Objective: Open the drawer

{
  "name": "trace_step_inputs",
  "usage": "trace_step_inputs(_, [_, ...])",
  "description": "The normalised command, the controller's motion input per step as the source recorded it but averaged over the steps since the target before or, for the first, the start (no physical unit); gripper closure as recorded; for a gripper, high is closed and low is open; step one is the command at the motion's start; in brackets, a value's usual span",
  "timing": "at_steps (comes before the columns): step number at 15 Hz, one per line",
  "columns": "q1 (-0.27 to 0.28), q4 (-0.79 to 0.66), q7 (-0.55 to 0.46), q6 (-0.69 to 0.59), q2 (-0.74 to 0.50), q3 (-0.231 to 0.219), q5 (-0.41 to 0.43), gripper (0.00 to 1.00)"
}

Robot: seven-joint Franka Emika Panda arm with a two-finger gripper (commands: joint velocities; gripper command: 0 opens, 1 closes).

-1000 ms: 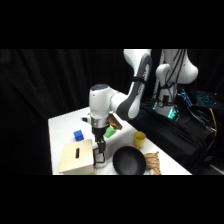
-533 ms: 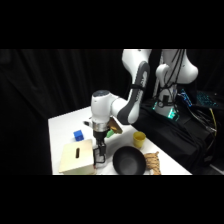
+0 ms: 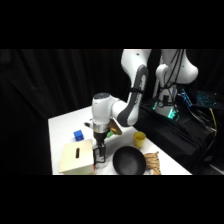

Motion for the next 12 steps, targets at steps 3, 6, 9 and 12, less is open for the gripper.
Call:
trace_step_inputs(3, [0.069,-0.06,-0.03,0.09,0.01,-0.086,0.066,0.00])
trace_step_inputs(6, [0.121,-0.21,-0.02,0.09,-0.10,-0.119,0.018,0.00])
trace_step_inputs(9, [0.145,-0.34,-0.02,0.08,-0.19,-0.113,-0.017,0.00])
trace_step_inputs(12, [0.185,-0.47,0.00,0.11,-0.30,-0.142,-0.066,0.00])
